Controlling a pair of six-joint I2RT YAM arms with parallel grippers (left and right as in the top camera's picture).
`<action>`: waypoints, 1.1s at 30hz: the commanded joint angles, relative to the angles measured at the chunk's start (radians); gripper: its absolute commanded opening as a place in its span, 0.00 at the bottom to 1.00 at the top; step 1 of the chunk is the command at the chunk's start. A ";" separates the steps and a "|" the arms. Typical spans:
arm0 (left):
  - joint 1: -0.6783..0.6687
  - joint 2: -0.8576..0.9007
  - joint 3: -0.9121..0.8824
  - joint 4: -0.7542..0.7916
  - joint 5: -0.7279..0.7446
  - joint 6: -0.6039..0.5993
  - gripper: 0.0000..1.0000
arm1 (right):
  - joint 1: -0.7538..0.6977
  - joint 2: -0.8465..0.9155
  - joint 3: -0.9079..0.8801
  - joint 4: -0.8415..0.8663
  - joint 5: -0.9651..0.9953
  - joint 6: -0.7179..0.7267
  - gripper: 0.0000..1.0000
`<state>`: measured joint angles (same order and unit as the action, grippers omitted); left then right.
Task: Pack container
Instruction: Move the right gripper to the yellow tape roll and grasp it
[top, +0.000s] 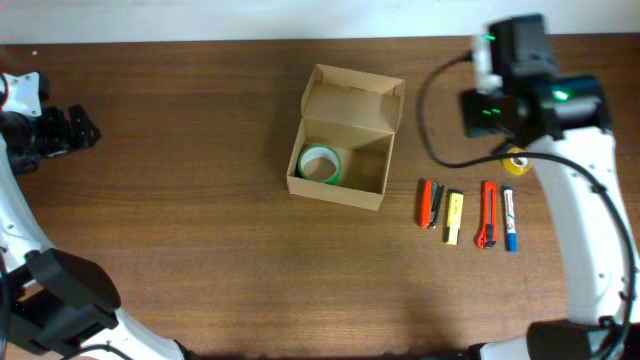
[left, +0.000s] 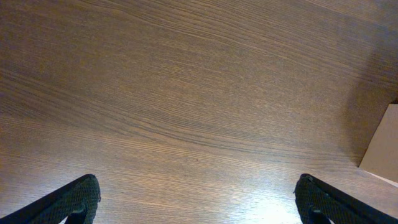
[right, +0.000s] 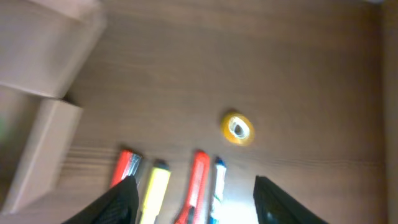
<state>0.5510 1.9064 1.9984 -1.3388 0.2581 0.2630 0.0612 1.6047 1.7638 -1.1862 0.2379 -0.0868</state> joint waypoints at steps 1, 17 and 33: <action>0.000 -0.003 -0.005 0.000 0.011 0.016 1.00 | -0.143 -0.079 -0.076 0.032 -0.051 0.017 0.62; 0.000 -0.003 -0.005 0.000 0.011 0.016 1.00 | -0.423 0.349 -0.092 0.088 -0.231 0.119 0.61; 0.000 -0.003 -0.005 0.000 0.011 0.016 1.00 | -0.470 0.536 -0.090 0.198 -0.231 0.118 0.62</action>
<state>0.5510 1.9064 1.9984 -1.3388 0.2584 0.2630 -0.3882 2.1189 1.6752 -1.0000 0.0174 0.0231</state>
